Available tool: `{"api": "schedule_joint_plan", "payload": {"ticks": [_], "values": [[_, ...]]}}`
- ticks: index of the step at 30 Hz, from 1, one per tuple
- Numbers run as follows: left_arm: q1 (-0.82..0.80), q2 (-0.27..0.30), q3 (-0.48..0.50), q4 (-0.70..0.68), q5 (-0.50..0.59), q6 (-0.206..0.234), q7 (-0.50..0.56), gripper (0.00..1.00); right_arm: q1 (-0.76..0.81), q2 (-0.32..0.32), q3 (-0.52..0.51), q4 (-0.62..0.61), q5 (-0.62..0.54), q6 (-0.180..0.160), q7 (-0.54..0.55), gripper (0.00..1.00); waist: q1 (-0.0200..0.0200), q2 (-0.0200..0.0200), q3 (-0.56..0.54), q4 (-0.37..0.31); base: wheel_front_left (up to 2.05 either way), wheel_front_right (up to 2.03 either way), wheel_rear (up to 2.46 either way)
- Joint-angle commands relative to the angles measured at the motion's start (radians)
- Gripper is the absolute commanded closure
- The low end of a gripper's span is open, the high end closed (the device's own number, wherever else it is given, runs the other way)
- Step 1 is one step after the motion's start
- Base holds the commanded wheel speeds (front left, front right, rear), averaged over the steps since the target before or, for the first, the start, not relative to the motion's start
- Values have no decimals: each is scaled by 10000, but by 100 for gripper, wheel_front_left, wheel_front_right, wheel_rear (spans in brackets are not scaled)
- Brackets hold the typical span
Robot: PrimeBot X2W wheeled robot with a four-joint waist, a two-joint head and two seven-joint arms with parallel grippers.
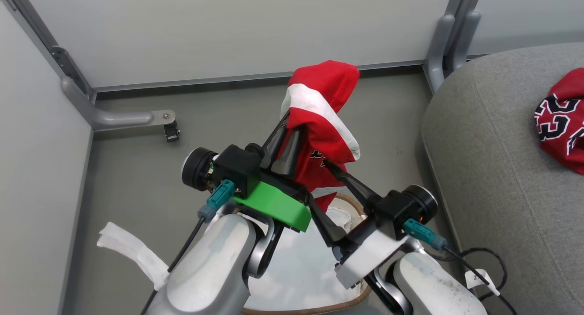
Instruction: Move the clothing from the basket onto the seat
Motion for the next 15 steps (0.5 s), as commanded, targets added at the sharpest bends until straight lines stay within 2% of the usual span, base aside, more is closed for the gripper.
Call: {"api": "schedule_joint_plan", "payload": {"ticks": [1,15], "values": [[-209,20,-50,-50,-50,50,-37,100,-171,-45,-143,89,-85,-15,-43,0,0,-1,5,42,0,0,0],[-249,18,-795,-196,-491,129,-36,100,-713,-41,-1142,603,-1021,-15,-43,0,0,-1,-64,370,0,0,0]]}}
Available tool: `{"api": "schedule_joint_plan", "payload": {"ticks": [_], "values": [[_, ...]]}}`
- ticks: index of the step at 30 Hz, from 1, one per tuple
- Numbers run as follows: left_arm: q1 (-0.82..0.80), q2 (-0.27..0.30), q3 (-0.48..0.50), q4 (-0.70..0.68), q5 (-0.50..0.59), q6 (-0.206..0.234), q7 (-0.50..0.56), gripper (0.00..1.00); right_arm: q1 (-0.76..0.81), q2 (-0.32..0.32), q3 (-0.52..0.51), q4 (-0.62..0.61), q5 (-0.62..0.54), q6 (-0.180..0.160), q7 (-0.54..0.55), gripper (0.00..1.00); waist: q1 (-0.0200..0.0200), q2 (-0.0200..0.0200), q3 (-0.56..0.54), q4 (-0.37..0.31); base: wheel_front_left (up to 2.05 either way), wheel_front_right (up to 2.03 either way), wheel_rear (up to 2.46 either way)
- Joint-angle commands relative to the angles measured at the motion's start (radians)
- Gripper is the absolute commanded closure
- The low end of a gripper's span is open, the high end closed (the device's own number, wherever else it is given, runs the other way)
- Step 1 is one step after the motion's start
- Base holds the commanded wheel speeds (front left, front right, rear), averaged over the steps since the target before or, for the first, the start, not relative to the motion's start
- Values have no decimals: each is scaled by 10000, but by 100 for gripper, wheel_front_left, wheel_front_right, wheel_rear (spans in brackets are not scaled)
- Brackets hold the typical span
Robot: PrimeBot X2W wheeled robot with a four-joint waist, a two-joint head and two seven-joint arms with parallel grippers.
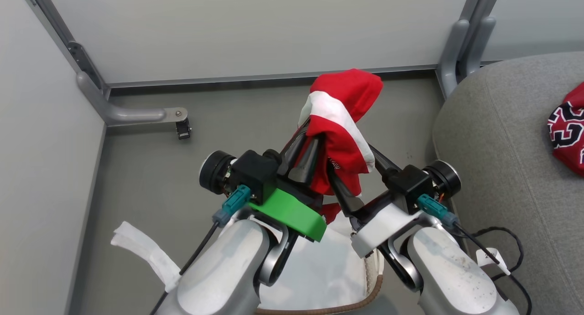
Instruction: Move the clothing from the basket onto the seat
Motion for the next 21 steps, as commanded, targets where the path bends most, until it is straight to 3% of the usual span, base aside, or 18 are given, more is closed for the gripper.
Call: {"api": "schedule_joint_plan", "payload": {"ticks": [1,21], "values": [[-140,18,-62,-56,-74,34,-36,100,-103,-38,-15,88,-90,-15,-43,0,0,0,-3,20,0,0,0],[-495,18,-771,-342,-563,167,-36,100,-912,-38,288,1458,-168,-15,-34,0,0,0,275,369,0,0,0]]}}
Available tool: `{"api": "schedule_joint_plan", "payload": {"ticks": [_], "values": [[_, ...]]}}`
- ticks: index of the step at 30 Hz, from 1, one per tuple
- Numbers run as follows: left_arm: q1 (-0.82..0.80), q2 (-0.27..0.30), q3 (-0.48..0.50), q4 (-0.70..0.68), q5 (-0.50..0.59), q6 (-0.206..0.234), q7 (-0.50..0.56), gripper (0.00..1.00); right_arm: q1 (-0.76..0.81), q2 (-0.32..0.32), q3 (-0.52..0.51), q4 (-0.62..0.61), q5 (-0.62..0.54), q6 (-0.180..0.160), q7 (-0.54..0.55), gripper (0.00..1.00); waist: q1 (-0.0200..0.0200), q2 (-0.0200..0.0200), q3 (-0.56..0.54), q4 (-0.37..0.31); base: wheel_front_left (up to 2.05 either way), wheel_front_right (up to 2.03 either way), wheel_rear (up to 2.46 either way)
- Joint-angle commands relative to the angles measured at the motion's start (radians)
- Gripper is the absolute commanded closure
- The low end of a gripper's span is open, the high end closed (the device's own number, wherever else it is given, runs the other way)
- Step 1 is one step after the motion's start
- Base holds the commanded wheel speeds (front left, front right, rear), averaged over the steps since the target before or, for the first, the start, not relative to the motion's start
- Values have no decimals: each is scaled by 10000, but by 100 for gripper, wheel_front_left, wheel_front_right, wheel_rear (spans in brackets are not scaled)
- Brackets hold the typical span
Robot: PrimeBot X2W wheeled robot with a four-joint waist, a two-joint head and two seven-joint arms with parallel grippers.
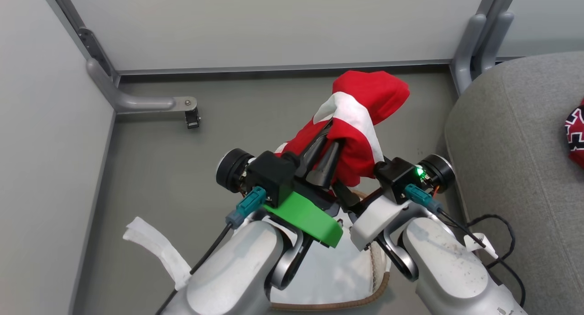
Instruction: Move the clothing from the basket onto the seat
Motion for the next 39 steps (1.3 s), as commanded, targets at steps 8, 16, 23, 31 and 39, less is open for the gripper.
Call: {"api": "schedule_joint_plan", "payload": {"ticks": [8,16,23,31,39], "values": [[-269,17,15,-52,-69,107,-36,100,-211,-43,-36,268,143,-15,-22,100,0,0,207,116,0,0,0],[-275,18,133,8,106,139,-36,100,-376,-45,94,397,455,-15,-22,100,0,0,327,23,0,0,0],[-245,18,235,457,270,125,-34,0,-266,-45,-17,265,762,-15,-22,100,0,0,595,-458,0,0,0],[-172,21,663,856,506,13,-34,0,-134,-43,-252,102,829,-15,-24,100,0,0,864,-1639,0,0,0],[-216,27,1017,1289,797,-140,-34,0,68,-39,-627,-69,942,-15,-24,100,0,0,1124,-3022,0,0,0]]}}
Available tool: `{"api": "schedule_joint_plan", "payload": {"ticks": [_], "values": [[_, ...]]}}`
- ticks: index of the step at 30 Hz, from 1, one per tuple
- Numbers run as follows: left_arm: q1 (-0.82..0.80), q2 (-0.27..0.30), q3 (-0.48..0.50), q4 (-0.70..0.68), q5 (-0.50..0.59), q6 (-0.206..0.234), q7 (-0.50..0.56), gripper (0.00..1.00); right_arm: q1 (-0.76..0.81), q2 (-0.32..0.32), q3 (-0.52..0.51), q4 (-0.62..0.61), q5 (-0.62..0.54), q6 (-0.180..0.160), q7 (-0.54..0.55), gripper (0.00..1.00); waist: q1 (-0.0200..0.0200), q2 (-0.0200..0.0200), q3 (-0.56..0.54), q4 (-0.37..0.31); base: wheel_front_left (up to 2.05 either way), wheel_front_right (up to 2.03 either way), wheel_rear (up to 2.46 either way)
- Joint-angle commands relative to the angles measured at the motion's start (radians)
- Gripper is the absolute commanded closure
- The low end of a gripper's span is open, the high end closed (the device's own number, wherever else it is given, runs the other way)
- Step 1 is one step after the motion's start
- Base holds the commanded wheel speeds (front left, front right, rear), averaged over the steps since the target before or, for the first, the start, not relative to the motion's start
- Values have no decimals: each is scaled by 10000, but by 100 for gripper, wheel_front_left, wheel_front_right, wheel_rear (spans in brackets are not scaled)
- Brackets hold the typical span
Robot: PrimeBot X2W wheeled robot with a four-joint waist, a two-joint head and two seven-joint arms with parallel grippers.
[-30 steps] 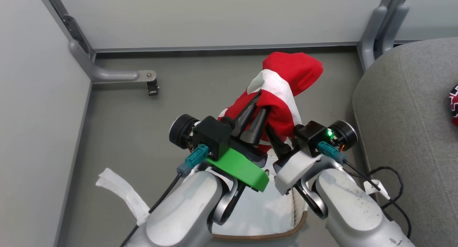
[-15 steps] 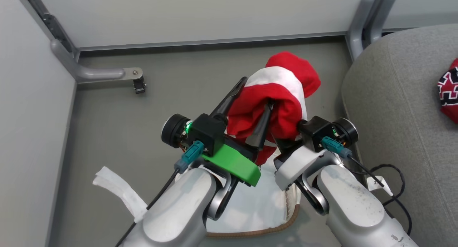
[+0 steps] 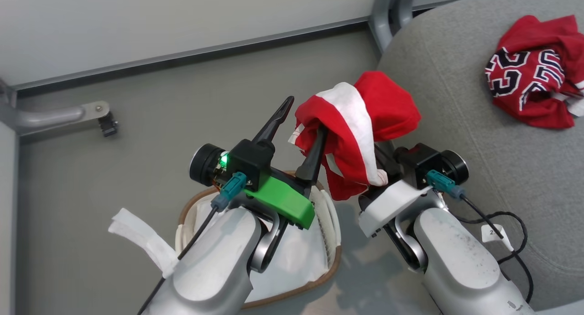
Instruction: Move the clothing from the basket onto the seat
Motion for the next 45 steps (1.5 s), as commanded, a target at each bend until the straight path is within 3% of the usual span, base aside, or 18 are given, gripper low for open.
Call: {"api": "schedule_joint_plan", "payload": {"ticks": [1,26,37,45], "values": [[-63,38,85,87,81,-35,-32,0,191,-33,-92,-66,28,-15,-26,100,0,0,274,-903,0,0,0],[345,43,997,1056,935,-572,-34,0,921,-30,-1750,-719,186,-15,-26,100,0,0,520,-3910,0,0,0],[19,45,789,1235,944,-848,-32,0,1380,-29,-3007,-1219,-130,-15,-26,100,0,0,881,-4095,0,0,0],[4,45,903,1296,1084,-755,-32,0,417,-32,-3382,-1078,-881,-15,-26,100,0,0,1166,-4083,0,0,0]]}}
